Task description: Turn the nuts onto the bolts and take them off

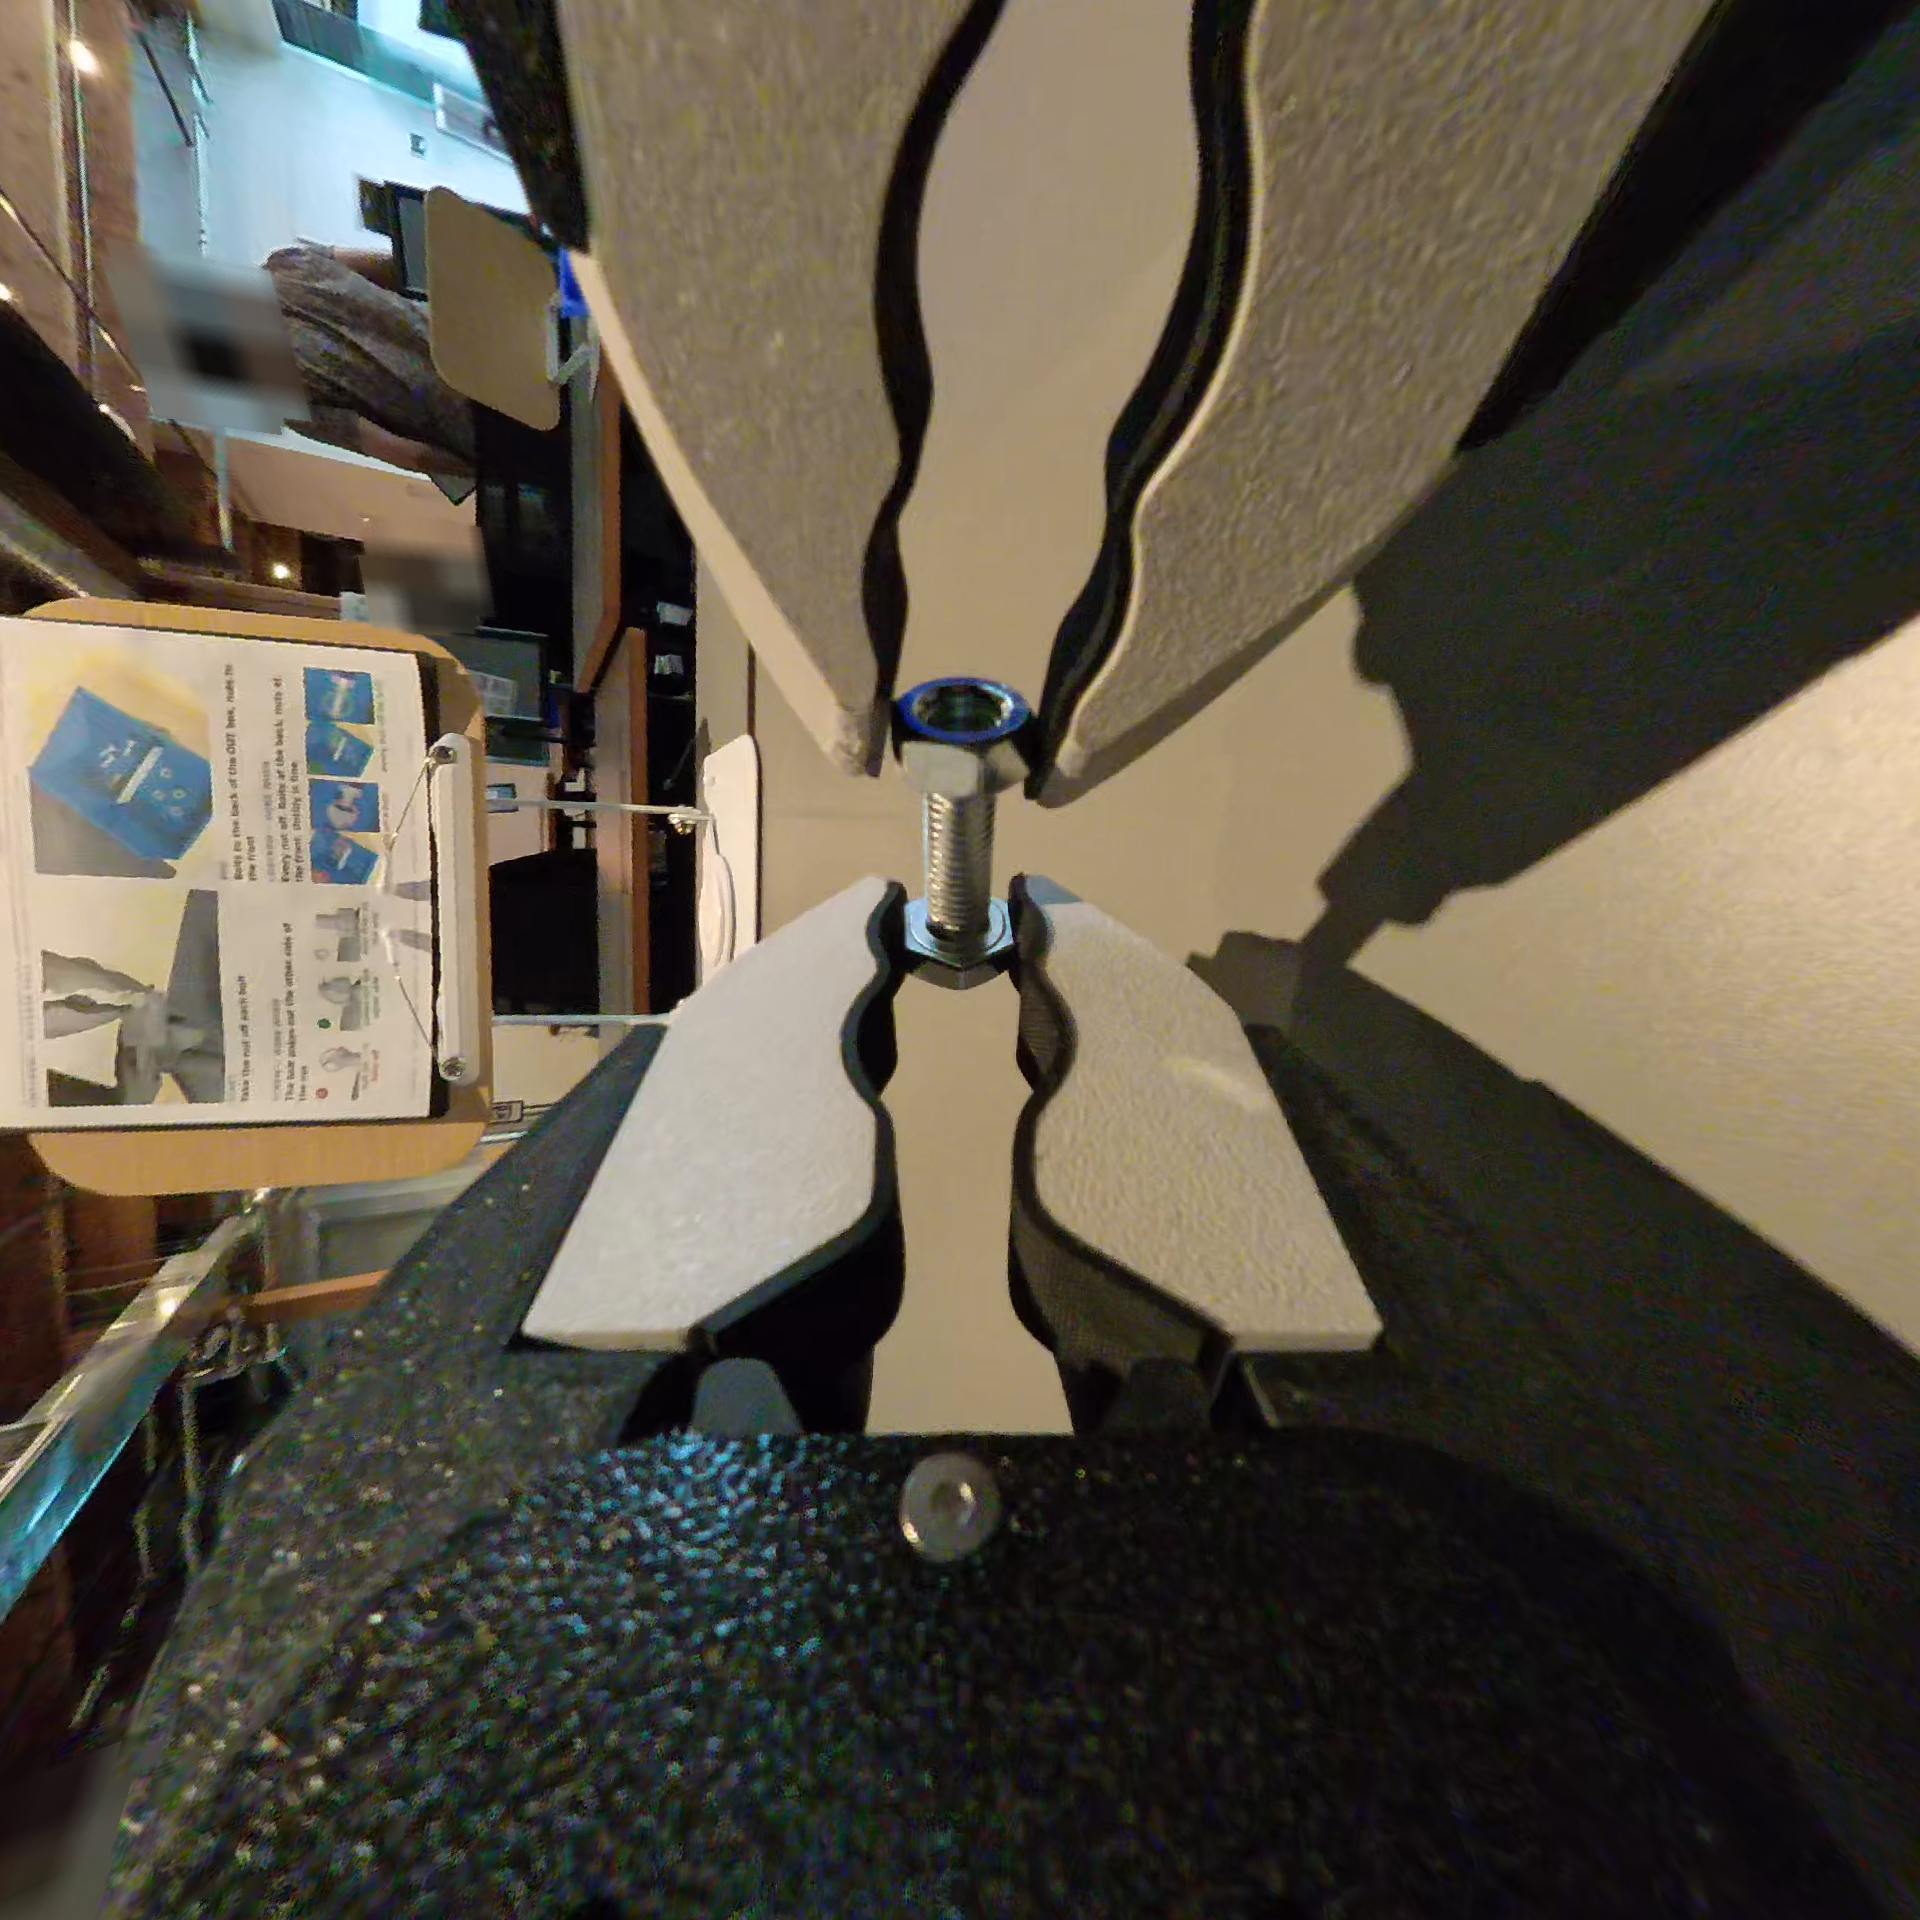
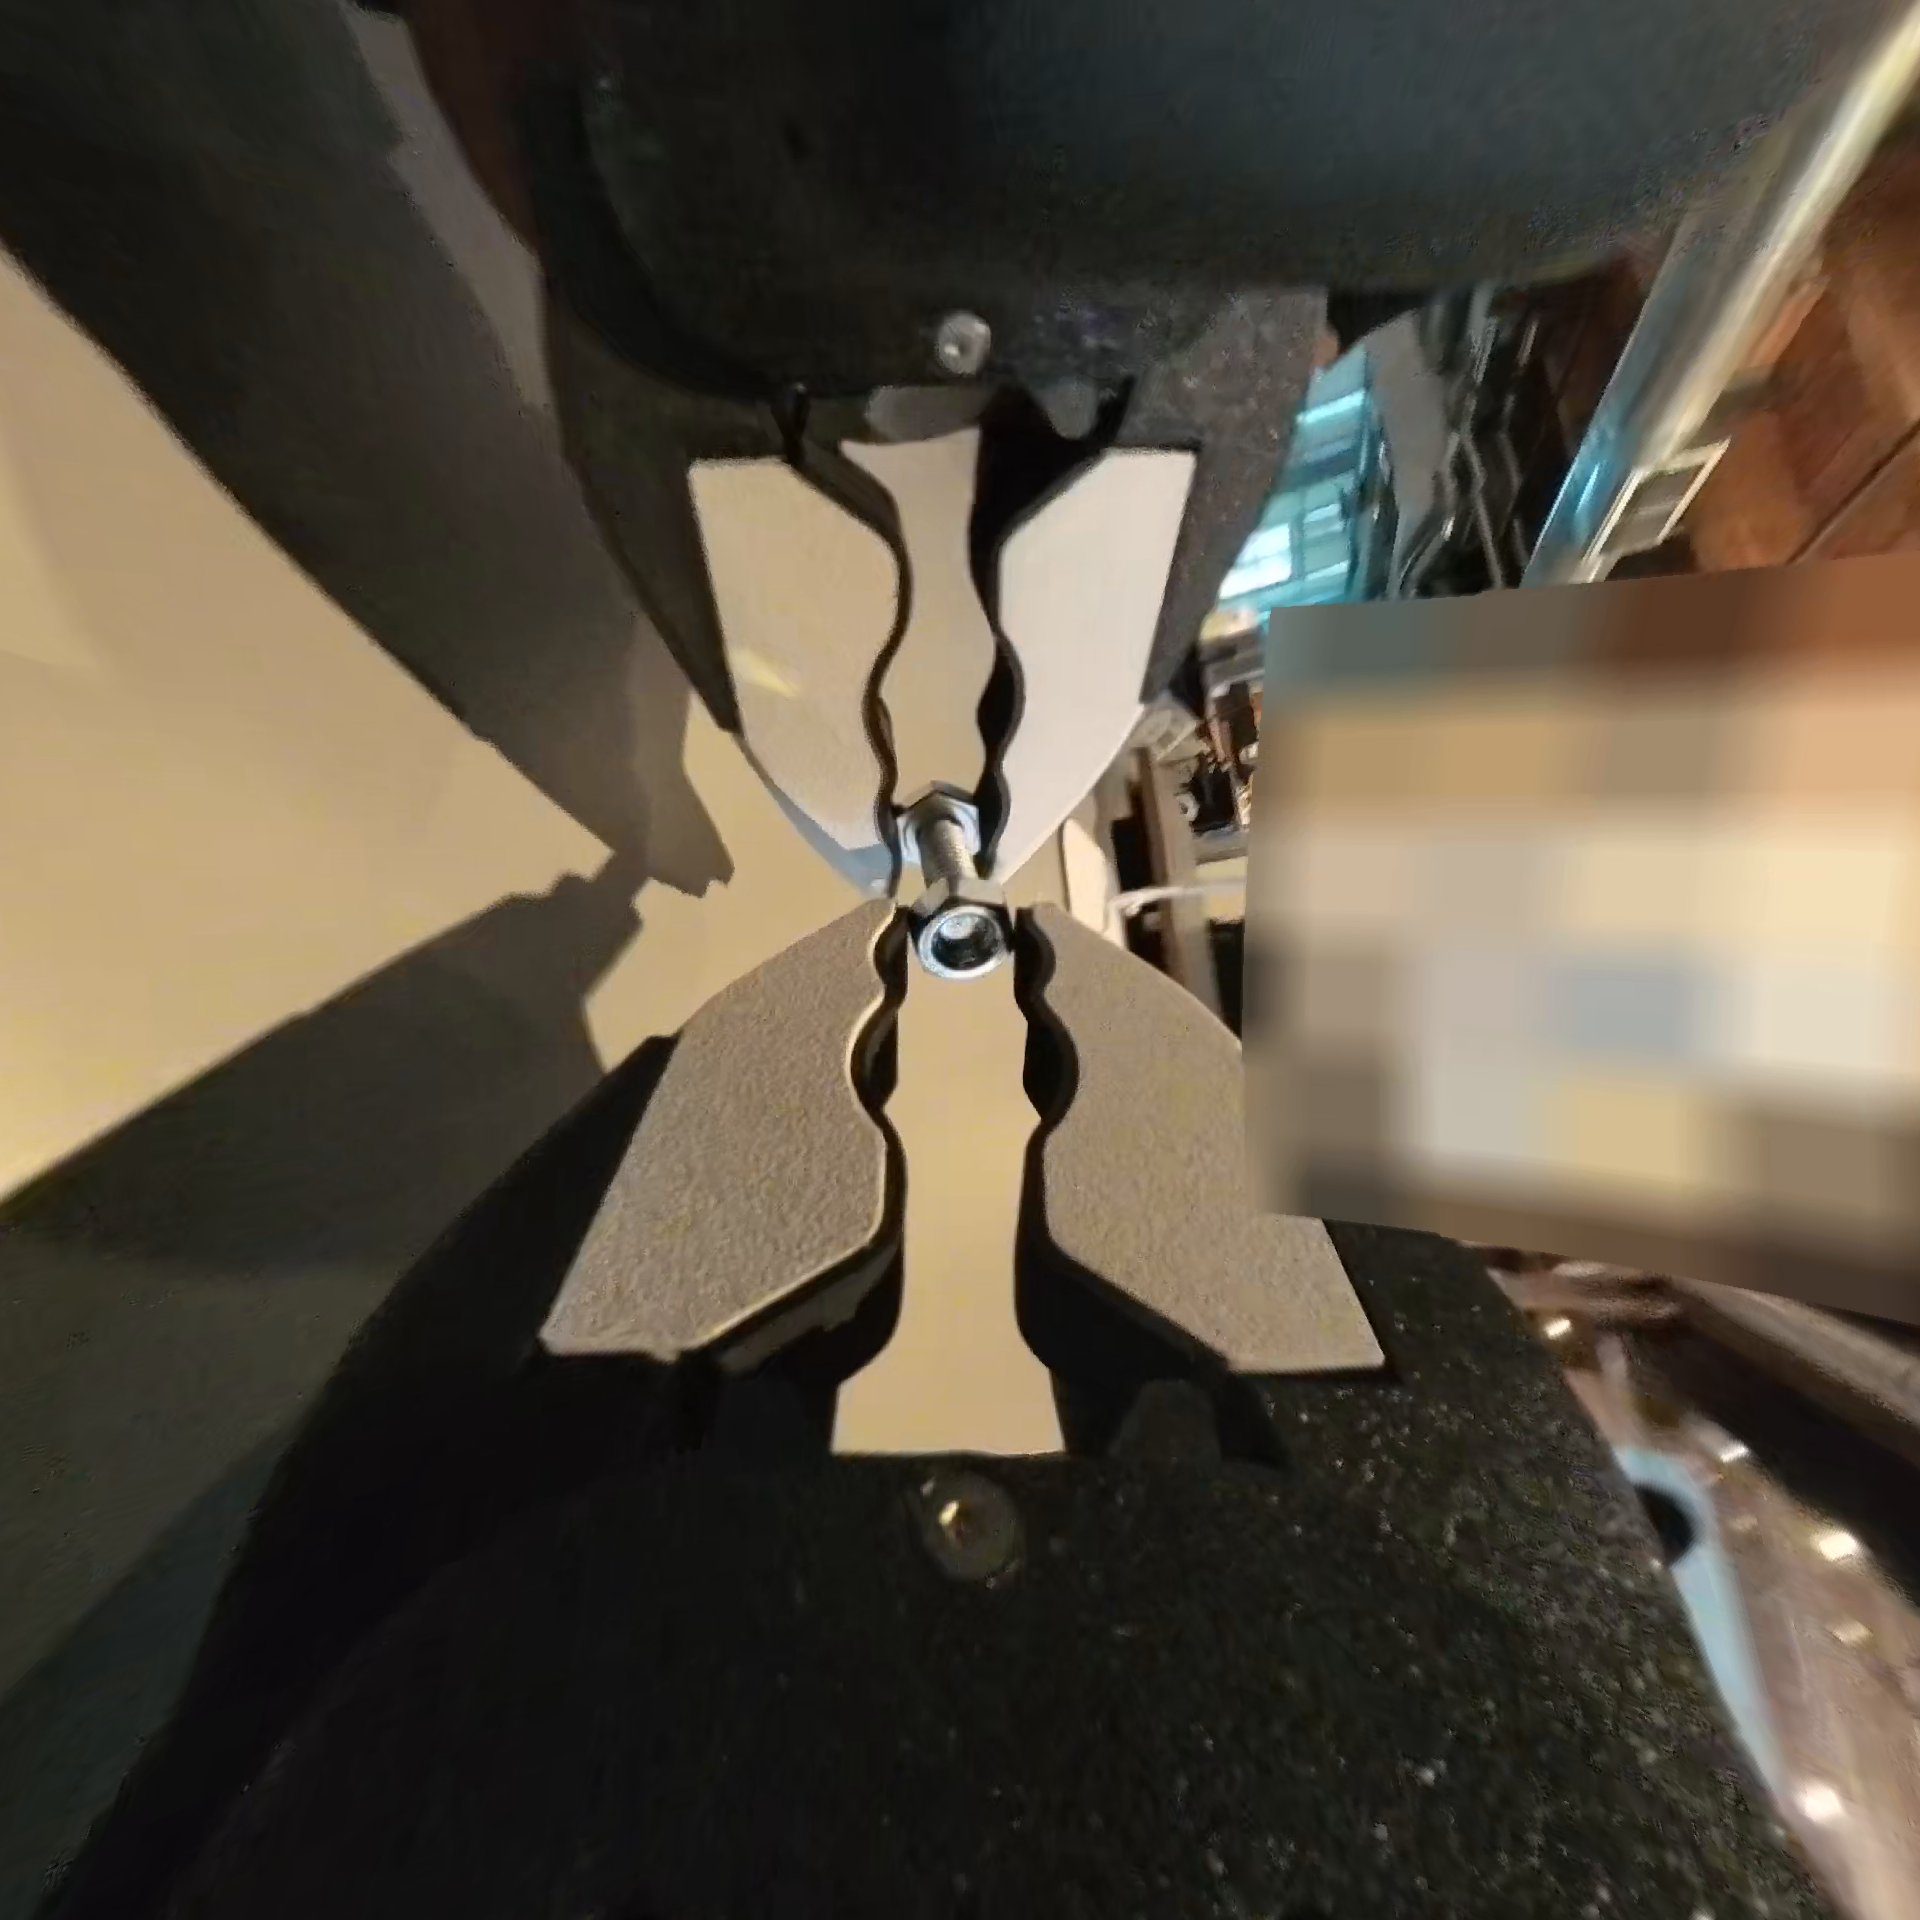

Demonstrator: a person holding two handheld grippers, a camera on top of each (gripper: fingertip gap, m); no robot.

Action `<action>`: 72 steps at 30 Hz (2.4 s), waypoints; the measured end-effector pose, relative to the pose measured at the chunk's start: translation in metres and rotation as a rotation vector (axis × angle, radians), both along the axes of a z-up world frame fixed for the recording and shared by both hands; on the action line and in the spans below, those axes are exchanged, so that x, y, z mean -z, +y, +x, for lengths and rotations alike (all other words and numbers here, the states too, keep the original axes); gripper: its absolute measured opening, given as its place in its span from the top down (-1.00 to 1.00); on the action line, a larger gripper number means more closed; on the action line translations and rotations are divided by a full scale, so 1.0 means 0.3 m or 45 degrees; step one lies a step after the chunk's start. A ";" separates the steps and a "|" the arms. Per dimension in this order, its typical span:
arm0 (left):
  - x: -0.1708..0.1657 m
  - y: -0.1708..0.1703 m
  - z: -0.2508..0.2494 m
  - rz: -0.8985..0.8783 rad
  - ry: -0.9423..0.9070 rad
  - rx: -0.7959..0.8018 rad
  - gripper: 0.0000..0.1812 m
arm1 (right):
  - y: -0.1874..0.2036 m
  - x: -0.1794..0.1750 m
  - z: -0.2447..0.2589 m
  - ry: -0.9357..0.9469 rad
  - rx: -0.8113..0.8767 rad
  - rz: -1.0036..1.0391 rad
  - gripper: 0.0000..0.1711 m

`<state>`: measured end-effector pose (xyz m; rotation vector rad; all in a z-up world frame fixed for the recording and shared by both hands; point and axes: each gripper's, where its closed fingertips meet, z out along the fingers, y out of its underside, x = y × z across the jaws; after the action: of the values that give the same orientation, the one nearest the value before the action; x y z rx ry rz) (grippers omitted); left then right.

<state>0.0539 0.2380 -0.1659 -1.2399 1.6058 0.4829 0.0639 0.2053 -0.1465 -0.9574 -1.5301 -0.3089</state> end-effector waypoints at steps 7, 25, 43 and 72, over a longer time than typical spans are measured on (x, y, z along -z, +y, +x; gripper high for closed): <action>-0.031 0.034 -0.038 0.169 0.089 -0.136 0.80 | 0.024 -0.003 -0.024 0.554 0.157 -0.806 0.78; 0.025 0.009 -0.007 -0.133 -0.047 -0.030 0.79 | 0.002 0.011 0.002 0.056 -0.084 -0.139 0.60; -0.001 0.036 -0.032 -0.098 -0.111 -0.151 0.79 | 0.066 0.000 -0.011 0.790 0.065 -1.231 0.45; -0.018 0.027 -0.035 -0.089 -0.133 -0.137 0.79 | 0.070 -0.037 -0.019 0.817 0.011 -1.167 0.36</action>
<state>0.0435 0.2460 -0.1605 -1.3875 1.4841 0.4252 0.0582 0.2264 -0.1354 -1.5700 -1.0290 0.7100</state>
